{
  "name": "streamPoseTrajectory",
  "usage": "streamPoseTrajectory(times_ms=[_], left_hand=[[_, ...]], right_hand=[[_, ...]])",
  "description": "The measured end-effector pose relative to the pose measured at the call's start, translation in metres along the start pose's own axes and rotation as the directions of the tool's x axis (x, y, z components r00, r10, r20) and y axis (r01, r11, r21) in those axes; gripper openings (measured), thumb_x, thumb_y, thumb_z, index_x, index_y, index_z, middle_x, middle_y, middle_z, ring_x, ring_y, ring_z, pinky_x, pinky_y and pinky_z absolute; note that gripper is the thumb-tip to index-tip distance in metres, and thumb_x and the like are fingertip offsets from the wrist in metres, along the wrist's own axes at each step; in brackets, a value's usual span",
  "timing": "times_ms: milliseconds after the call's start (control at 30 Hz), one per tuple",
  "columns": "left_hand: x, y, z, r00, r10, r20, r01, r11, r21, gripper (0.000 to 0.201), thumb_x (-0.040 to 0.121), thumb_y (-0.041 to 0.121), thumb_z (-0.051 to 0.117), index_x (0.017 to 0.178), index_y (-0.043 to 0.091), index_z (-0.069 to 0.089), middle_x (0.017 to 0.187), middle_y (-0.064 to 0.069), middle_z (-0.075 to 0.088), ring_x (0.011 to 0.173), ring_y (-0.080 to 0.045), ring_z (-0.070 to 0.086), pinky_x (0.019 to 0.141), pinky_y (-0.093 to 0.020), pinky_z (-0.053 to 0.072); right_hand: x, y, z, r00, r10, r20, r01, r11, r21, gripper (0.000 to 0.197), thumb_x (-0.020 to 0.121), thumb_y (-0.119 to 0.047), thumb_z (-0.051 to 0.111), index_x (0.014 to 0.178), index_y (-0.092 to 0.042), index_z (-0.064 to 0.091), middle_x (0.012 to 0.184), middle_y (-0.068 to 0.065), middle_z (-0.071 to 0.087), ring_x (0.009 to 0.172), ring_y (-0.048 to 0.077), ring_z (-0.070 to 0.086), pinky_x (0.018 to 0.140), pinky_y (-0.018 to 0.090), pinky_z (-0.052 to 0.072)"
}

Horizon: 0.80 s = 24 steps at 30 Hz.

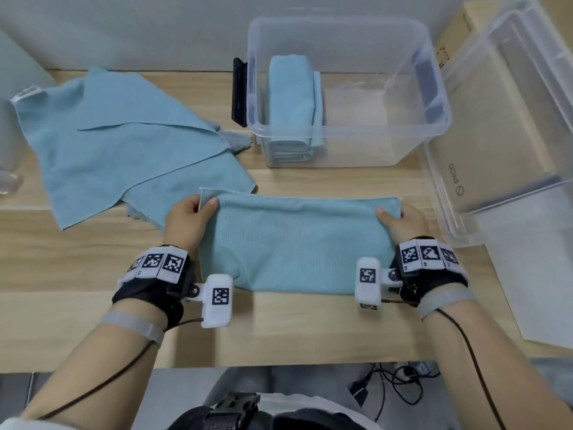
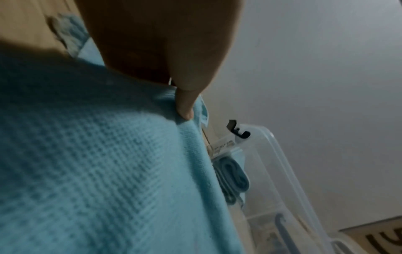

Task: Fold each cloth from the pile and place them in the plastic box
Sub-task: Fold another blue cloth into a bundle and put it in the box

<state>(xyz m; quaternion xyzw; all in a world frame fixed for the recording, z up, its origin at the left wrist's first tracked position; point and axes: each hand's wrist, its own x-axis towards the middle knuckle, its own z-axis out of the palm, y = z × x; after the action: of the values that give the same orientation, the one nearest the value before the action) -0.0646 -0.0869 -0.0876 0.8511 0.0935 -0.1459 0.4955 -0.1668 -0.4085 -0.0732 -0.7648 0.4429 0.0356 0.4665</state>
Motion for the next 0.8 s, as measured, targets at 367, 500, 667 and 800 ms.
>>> streamPoseTrajectory(times_ms=[367, 500, 667, 800], left_hand=[[0.001, 0.004, 0.009, 0.993, -0.070, -0.098, 0.095, 0.953, 0.288, 0.031, 0.072, 0.026, 0.073, 0.056, 0.013, 0.049, 0.054, -0.003, 0.049, 0.060, -0.025, 0.051, 0.067, -0.036, 0.049], [0.002, 0.005, 0.012, 0.992, -0.020, -0.123, 0.060, 0.944, 0.326, 0.032, 0.077, 0.028, 0.068, 0.072, -0.003, 0.059, 0.066, -0.012, 0.055, 0.067, -0.026, 0.051, 0.063, -0.031, 0.038], [0.002, 0.005, 0.010, 0.994, 0.026, -0.108, 0.012, 0.943, 0.332, 0.028, 0.080, 0.032, 0.067, 0.076, 0.007, 0.054, 0.066, 0.000, 0.050, 0.069, -0.022, 0.048, 0.064, -0.028, 0.032], [-0.003, -0.001, -0.009, 0.997, -0.075, -0.028, 0.079, 0.982, 0.171, 0.032, 0.075, 0.037, 0.072, 0.071, 0.018, 0.047, 0.068, 0.001, 0.053, 0.061, -0.014, 0.051, 0.057, -0.025, 0.039]], right_hand=[[0.008, 0.003, 0.002, 0.994, -0.026, -0.102, 0.000, 0.969, -0.247, 0.012, 0.077, -0.020, 0.067, 0.086, -0.014, 0.062, 0.083, 0.001, 0.056, 0.077, 0.019, 0.049, 0.061, 0.023, 0.032], [0.012, 0.004, 0.006, 0.991, -0.006, -0.133, -0.021, 0.979, -0.204, 0.015, 0.081, -0.020, 0.063, 0.091, -0.010, 0.064, 0.084, 0.003, 0.059, 0.075, 0.019, 0.051, 0.066, 0.024, 0.035], [0.013, 0.003, 0.010, 0.990, -0.007, -0.138, -0.022, 0.977, -0.211, 0.021, 0.082, -0.018, 0.059, 0.101, -0.009, 0.056, 0.090, 0.004, 0.056, 0.076, 0.020, 0.050, 0.065, 0.026, 0.035], [0.007, 0.005, 0.001, 0.995, 0.017, -0.101, -0.033, 0.988, -0.154, 0.037, 0.080, -0.022, 0.064, 0.112, -0.012, 0.048, 0.096, 0.003, 0.053, 0.084, 0.021, 0.051, 0.073, 0.027, 0.038]])
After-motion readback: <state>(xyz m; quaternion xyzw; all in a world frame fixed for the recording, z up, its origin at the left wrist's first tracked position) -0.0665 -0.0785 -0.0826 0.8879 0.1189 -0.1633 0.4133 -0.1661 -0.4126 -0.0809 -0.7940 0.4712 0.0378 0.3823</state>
